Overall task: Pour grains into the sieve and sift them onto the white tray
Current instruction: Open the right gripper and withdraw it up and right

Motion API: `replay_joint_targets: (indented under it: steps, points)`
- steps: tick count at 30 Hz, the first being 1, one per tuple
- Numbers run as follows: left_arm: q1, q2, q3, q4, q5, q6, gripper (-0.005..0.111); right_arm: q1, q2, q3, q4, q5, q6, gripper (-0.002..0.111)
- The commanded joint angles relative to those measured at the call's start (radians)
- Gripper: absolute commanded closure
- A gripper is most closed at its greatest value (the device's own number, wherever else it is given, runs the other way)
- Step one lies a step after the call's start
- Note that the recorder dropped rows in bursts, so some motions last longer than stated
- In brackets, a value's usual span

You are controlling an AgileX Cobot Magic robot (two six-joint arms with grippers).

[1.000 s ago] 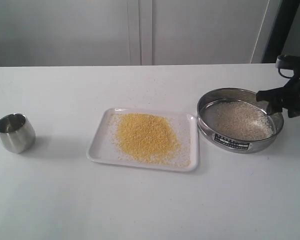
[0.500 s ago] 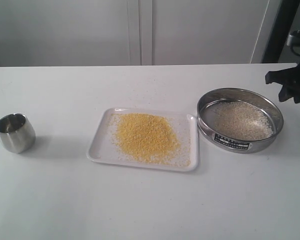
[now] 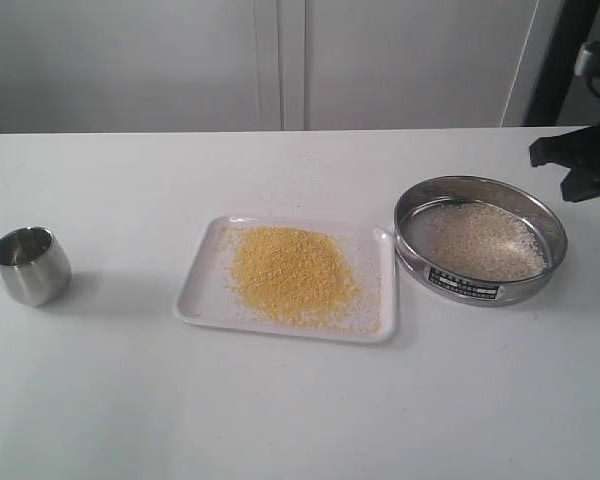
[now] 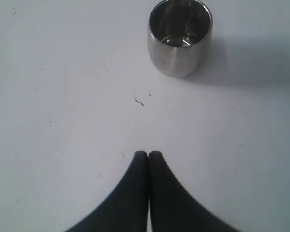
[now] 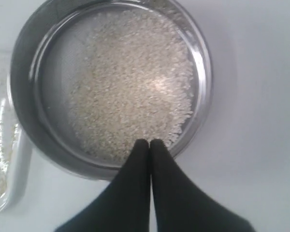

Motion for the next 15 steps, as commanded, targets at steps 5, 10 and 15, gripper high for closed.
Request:
replay_joint_targets:
  steps: [5,10,15]
  points:
    - [-0.004,-0.009,0.008,-0.007,0.005,-0.002,0.107,0.075,-0.118,0.072,0.019,-0.015,-0.036,0.108]
    - [-0.004,-0.009,0.008,-0.007,0.005,-0.002,0.107,0.075,-0.211,0.134,0.019,-0.015,-0.043,0.108]
    - [-0.004,-0.009,0.008,-0.007,0.005,-0.002,0.107,0.077,-0.305,0.225,0.023,-0.049,-0.044,0.108]
